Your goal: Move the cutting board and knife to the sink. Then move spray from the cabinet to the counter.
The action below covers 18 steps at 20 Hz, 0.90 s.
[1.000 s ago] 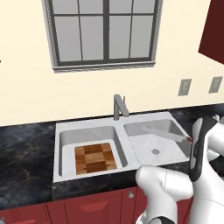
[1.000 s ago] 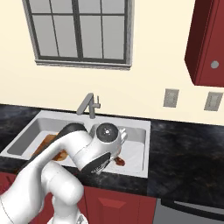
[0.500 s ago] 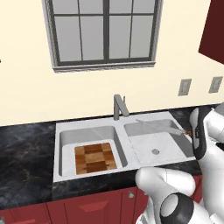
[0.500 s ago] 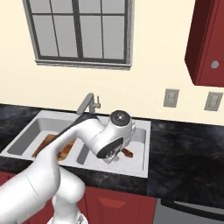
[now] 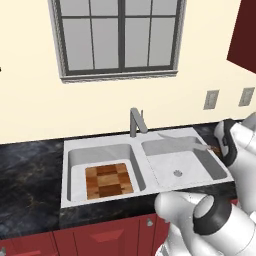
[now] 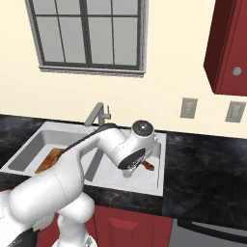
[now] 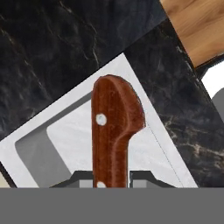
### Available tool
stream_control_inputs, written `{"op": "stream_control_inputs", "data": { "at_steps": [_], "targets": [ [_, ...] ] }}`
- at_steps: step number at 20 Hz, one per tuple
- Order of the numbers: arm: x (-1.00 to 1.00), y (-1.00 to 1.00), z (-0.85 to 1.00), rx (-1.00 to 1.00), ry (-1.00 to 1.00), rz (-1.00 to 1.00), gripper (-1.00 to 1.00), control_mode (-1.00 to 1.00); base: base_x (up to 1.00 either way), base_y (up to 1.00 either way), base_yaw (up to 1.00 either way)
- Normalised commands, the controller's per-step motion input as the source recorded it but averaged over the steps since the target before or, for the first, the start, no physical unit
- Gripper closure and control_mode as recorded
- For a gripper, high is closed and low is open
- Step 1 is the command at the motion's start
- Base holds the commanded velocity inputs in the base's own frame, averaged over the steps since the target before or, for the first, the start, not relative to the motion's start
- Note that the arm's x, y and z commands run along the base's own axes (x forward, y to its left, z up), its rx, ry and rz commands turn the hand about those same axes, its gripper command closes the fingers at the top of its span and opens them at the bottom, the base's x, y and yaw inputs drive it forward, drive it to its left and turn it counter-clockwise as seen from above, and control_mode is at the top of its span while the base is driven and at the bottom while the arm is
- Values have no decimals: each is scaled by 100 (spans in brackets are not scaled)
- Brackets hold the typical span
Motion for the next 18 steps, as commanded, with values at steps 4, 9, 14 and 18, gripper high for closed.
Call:
{"op": "stream_control_inputs", "data": {
  "at_steps": [4, 9, 14, 18],
  "targets": [
    [28, -5, -16, 0, 5, -8, 100, -100, 0, 0, 0],
    [17, -1, -5, 0, 10, -2, 100, -100, 0, 0, 0],
    [12, 0, -3, 0, 13, 0, 100, -100, 0, 0, 0],
    [13, 0, -25, 0, 6, 0, 100, -100, 0, 0, 0]
  ]
}}
